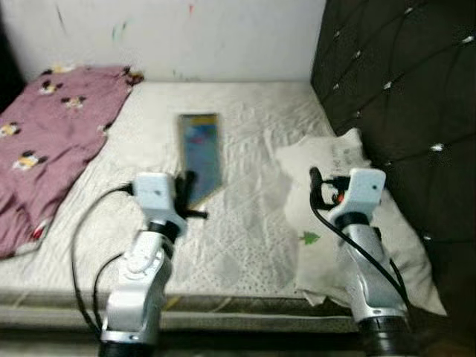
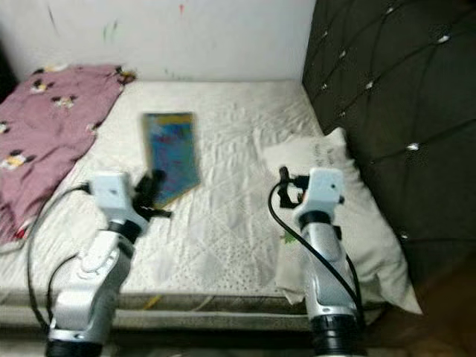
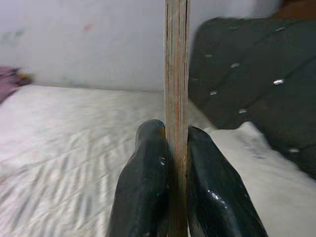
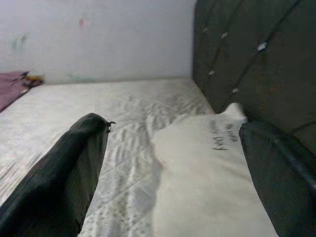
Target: Clean up the room
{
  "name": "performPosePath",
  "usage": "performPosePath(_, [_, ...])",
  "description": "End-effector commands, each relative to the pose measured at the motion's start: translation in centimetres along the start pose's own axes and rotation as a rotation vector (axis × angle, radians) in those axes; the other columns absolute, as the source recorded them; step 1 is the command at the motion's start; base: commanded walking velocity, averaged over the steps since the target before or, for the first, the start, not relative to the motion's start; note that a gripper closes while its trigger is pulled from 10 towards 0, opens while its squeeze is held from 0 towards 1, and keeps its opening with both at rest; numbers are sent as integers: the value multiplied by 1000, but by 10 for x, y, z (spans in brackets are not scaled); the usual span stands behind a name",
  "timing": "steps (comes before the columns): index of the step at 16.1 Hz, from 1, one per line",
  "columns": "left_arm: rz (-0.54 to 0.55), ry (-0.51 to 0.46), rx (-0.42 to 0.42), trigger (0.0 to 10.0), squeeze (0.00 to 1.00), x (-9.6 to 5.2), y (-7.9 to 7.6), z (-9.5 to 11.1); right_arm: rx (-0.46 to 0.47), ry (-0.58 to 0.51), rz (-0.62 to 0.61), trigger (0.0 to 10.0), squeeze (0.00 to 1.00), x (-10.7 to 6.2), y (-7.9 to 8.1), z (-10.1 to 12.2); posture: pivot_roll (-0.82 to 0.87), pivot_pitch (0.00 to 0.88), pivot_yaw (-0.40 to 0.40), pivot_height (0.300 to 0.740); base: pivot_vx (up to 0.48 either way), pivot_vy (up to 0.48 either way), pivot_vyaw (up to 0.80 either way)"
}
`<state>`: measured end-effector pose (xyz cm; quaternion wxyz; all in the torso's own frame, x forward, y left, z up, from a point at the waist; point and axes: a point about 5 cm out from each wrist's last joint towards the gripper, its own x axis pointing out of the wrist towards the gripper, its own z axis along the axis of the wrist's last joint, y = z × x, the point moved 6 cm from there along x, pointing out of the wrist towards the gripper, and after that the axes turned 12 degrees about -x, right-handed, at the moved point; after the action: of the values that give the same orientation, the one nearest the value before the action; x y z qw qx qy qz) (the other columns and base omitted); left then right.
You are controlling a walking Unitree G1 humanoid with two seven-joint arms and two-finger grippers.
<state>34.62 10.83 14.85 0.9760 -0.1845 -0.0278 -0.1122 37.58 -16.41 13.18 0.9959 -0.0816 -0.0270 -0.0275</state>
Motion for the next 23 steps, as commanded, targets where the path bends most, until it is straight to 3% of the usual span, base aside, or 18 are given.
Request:
performPosePath(1, [1,-64,18,10000,0,3,2,19,5,-24,8,10000,0,3,4,8,-72,0,16,740,0,0,0])
performPosePath(6, [-10,-76,20,10000,0,5,0,15,-13,-26,9,10000,0,5,-3,8,-99,0,8,740,0,0,0])
performPosePath(10, [-36,-109,14,10000,0,10,-1,25,-47,-59,13,10000,0,5,-5,19,-118,0,-4,740,143,0,0])
performPosePath(13, [-23,-100,14,10000,0,3,4,17,-58,-30,14,10000,0,-1,-8,6,-109,0,-21,740,304,0,0])
performPosePath(18, [-5,-146,12,10000,0,9,2,27,-56,-50,85,10000,0,3,11,16,-83,0,-65,740,310,0,0])
performPosePath(23, [-9,-97,27,10000,0,3,5,18,-60,-33,51,10000,0,3,4,10,-94,17,-32,740,113,0,0])
